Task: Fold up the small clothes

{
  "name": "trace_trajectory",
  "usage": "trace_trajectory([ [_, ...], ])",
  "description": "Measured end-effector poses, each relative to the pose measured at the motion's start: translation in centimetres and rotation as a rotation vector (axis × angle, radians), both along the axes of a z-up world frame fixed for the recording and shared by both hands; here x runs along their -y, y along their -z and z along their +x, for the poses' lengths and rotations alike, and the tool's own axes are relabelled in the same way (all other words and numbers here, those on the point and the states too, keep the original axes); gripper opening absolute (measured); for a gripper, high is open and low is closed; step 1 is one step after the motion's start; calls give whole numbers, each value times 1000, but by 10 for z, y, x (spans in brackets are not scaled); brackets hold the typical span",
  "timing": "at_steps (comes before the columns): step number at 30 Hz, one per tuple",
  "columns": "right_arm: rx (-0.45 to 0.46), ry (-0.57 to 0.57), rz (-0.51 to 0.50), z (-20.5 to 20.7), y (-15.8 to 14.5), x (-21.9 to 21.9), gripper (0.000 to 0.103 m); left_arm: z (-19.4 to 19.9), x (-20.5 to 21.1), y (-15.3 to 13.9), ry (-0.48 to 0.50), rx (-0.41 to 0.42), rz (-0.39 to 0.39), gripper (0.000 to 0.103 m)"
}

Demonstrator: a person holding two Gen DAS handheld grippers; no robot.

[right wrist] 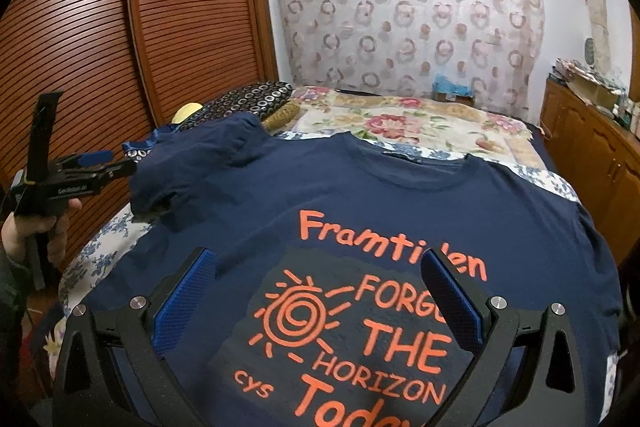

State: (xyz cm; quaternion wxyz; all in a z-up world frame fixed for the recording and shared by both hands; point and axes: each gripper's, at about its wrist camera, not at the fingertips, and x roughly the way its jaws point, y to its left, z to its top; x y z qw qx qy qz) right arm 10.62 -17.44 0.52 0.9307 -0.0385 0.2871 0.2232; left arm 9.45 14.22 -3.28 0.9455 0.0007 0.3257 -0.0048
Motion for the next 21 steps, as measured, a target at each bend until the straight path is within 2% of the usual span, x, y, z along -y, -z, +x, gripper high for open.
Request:
trace_trajectory([
  [3,2,-12,-5,0,3,-5,102,12,-7,2,6,-31,-19,78],
  [10,-23,-30,-20,-4,16,-18,102,28,-18,7,10,-62,4,75],
  [11,-27,-32,-24,-5,18,-19,102,30,-20,7,13,-64,1,64],
  [16,-33,-32,-37,-6,19,-22,102,42,-36,9,-13,-87,-21,56],
  [18,-34,-35,-37,-7,19,-22,102,46,-41,13,-14,-108,-32,49],
  [21,-36,-35,-36,-8,19,-21,102,48,-43,19,-13,-127,-34,46],
])
